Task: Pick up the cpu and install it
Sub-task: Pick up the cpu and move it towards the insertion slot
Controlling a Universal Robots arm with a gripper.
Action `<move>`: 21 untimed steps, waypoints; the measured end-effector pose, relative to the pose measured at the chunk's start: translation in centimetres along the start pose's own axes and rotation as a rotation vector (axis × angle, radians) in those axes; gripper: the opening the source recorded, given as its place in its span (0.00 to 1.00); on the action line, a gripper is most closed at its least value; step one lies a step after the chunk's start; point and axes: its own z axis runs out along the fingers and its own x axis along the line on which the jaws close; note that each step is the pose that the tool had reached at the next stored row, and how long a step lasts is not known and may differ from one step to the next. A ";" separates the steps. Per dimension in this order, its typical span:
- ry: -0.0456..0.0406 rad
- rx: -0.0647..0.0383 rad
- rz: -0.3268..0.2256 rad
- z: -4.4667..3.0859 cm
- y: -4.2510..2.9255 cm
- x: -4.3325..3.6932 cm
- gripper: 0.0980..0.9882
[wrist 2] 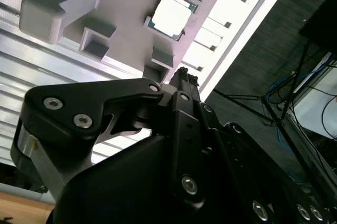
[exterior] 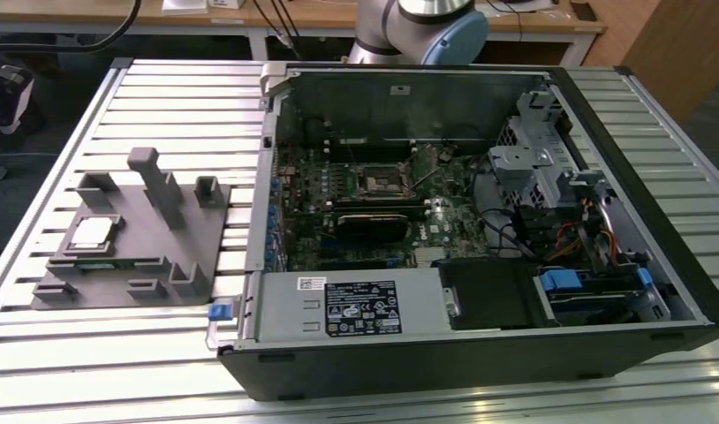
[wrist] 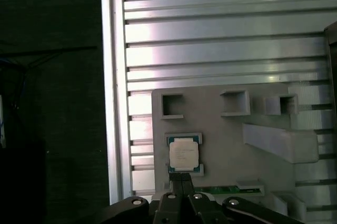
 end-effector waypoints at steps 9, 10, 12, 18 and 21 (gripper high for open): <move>0.0001 0.000 0.000 1.02 -0.07 -0.02 0.41; 0.0001 0.000 0.000 1.11 -0.08 -0.02 0.41; 0.0001 0.000 0.000 1.35 -0.10 -0.02 0.48; -0.0001 -0.001 0.000 2.37 -0.26 0.22 0.62; 0.0003 -0.001 -0.003 2.92 -0.32 0.22 0.62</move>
